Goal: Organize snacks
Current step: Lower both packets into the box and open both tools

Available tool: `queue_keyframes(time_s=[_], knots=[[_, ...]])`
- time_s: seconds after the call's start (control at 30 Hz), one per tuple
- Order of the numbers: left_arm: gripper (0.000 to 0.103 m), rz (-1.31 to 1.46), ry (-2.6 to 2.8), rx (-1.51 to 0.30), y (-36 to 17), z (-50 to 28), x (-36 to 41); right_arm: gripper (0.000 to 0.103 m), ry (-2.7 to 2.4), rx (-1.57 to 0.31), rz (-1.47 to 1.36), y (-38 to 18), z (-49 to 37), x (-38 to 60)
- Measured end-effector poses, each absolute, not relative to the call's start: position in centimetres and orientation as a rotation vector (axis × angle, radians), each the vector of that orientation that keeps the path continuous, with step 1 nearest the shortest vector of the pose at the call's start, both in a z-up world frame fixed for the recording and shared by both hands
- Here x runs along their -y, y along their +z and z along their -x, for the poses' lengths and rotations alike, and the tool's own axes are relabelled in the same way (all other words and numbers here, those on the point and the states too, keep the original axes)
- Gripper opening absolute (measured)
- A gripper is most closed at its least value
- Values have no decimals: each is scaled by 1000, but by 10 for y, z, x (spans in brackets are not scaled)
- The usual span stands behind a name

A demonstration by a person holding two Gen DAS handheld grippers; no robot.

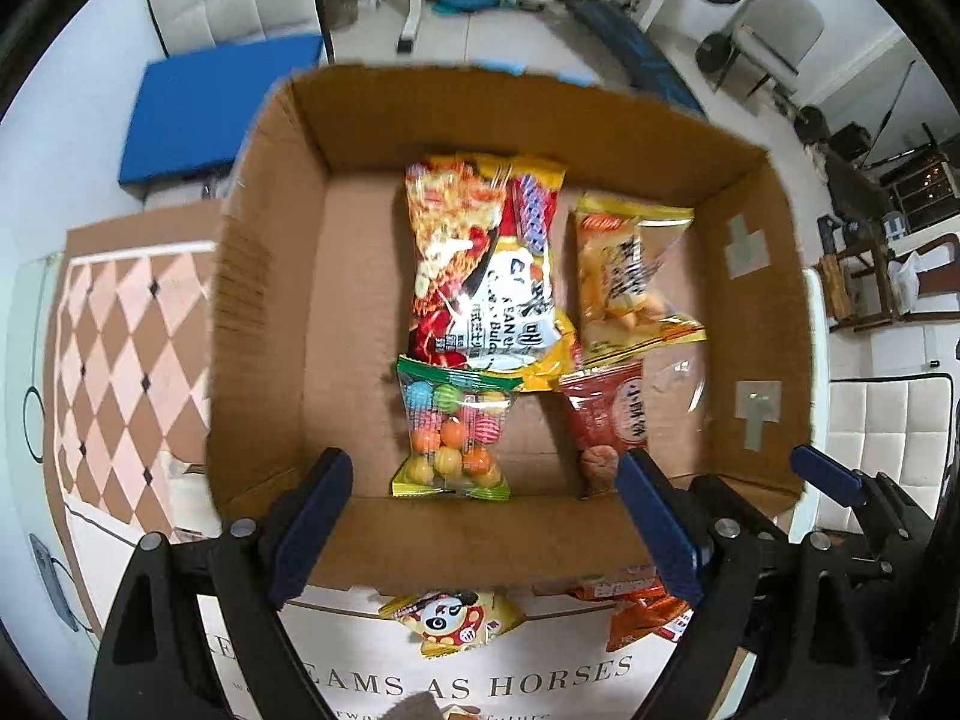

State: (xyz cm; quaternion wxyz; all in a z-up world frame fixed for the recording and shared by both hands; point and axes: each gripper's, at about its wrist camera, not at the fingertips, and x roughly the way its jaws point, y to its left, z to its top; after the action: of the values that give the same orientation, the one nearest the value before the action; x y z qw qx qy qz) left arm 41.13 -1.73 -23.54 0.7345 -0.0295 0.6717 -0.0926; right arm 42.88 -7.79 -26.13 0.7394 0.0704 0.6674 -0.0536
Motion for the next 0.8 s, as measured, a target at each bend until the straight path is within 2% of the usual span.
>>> queue_keyframes(time_s=[0.5,0.8], knots=[[90,19,-154,-1186,-144,-328,17,96,-110,-1225,-99,-153,-347,71],[90,-14,-143,-1093,-109,-291,14,96,-94,-1168,-126,-119,-303,66]])
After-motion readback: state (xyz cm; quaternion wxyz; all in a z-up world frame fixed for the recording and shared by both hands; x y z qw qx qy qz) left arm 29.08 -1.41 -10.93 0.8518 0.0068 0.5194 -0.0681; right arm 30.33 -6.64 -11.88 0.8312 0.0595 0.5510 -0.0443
